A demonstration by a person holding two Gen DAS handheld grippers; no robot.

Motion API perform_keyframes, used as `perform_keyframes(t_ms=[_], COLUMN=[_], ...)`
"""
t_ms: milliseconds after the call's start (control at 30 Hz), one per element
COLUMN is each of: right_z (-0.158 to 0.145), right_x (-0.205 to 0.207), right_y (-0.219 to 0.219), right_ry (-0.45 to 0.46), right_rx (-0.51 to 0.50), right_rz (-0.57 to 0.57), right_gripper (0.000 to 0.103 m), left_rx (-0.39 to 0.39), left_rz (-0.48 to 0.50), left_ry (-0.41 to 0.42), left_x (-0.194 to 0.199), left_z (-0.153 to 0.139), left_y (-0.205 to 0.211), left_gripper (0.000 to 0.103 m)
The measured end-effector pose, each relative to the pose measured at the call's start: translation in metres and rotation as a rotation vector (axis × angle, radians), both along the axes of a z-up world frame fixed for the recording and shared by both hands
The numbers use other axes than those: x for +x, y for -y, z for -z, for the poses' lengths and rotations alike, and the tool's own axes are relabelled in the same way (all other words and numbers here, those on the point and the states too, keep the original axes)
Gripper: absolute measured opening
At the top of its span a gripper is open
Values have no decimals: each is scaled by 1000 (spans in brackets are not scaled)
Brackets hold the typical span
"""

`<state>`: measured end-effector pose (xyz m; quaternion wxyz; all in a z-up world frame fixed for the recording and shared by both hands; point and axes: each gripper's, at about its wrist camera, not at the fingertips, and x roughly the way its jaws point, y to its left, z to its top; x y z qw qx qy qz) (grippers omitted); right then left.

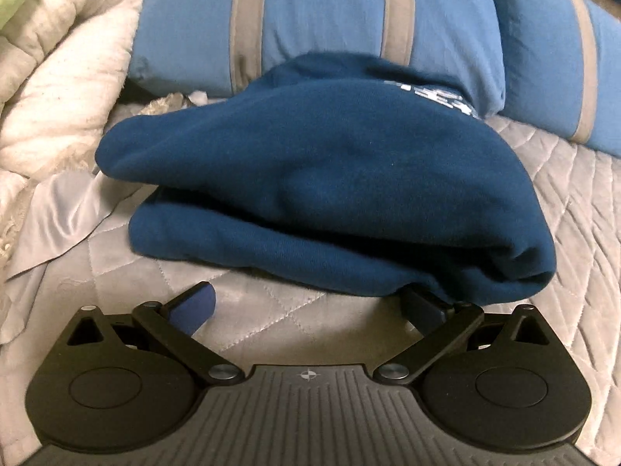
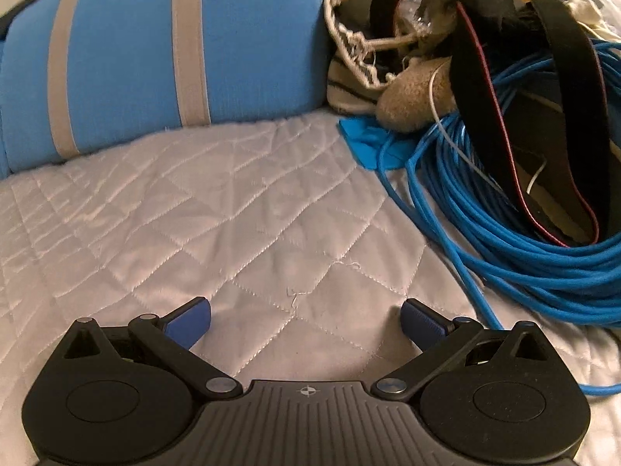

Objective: Fold clothes

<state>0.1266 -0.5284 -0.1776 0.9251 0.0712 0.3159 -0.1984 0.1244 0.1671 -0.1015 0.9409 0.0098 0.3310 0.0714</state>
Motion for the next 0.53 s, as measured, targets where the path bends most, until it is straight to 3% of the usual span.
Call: perform_keyframes(t_ms=[133, 533], right_z=[2, 3], right_x=[-6, -8], right_y=[-4, -6], right_ry=[45, 57], right_rx=[-21, -31], right_rz=[19, 28], right_gripper=[103, 103], left_rx=[20, 21], left_rz=[-4, -5], left_ry=[17, 18], left_x=[-2, -1], left_z=[-2, -7], left_y=[4, 2], left_gripper=[103, 103])
